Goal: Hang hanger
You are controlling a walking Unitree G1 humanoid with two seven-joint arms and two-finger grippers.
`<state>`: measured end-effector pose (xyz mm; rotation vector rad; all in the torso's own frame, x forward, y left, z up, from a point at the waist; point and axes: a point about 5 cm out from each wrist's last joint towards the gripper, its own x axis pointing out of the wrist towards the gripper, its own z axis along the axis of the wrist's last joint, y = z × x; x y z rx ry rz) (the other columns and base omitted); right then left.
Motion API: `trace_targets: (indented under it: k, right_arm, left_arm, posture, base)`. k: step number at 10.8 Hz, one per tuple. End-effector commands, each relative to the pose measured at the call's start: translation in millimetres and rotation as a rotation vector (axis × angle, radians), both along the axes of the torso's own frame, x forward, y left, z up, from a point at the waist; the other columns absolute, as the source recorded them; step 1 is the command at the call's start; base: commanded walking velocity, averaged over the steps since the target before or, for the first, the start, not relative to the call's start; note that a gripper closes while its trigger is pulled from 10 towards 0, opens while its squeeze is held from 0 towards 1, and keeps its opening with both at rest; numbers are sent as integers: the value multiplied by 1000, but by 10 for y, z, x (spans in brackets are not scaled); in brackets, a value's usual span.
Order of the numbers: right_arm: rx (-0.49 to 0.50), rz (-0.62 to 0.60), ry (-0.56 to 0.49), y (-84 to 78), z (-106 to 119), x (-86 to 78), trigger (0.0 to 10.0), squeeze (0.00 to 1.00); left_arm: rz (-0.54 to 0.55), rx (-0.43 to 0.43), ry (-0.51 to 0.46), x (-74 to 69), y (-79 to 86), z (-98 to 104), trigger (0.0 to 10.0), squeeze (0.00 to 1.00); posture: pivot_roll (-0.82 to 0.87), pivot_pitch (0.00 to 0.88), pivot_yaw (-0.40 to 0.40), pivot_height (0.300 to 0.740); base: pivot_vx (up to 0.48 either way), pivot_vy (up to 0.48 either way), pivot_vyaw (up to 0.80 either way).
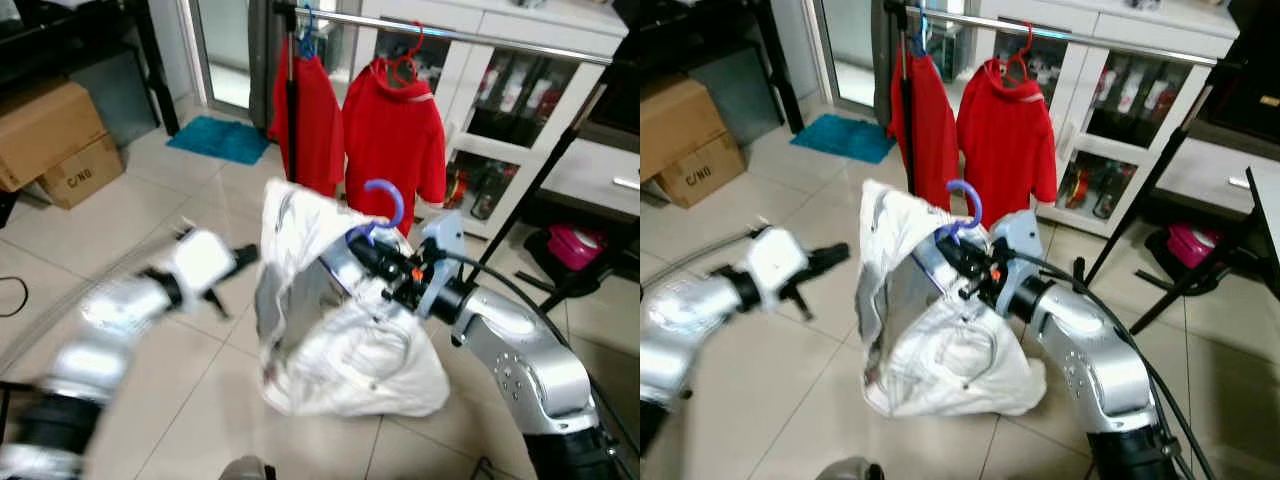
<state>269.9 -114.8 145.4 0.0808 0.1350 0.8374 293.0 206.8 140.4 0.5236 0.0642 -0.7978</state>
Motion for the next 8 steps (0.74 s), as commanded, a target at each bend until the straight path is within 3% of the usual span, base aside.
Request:
trace_targets:
  k: [1, 2, 4, 5, 6, 8]
  right_arm:
    - [-8, 21, -53, -18, 67, 2, 0, 0]
    - [-4, 13, -56, -30, 72, 22, 0, 0]
    - [25, -7, -61, -18, 85, 42, 0, 0]
    - [75, -32, -52, 1, 90, 58, 0, 0]
    - [113, -43, -46, 32, 99, 73, 0, 0]
    - [136, -31, -40, 98, 105, 77, 0, 0]
  left_arm:
    - [-19, -27, -1, 28, 40, 210, 0, 0]
    - [-37, 2, 8, 35, 34, 276, 0, 0]
    - [8, 2, -39, 63, -127, 172, 0, 0]
    - [63, -54, -97, 90, -306, 131, 10000, 902]
    - [116, -26, -181, 114, -403, 102, 10000, 1000]
    - [158, -20, -308, 118, -532, 88, 10000, 1000]
  posture:
    - [22, 0, -10, 740]
    - [25, 0, -6, 740]
    - [23, 0, -3, 740]
    - [19, 0, -1, 740]
    - [16, 0, 1, 740]
    - [16, 0, 1, 740]
  base:
    - [0, 0, 0]
    - [0, 0, 0]
    - [0, 0, 0]
    - [0, 0, 0]
    - [0, 0, 0]
    - [0, 0, 0]
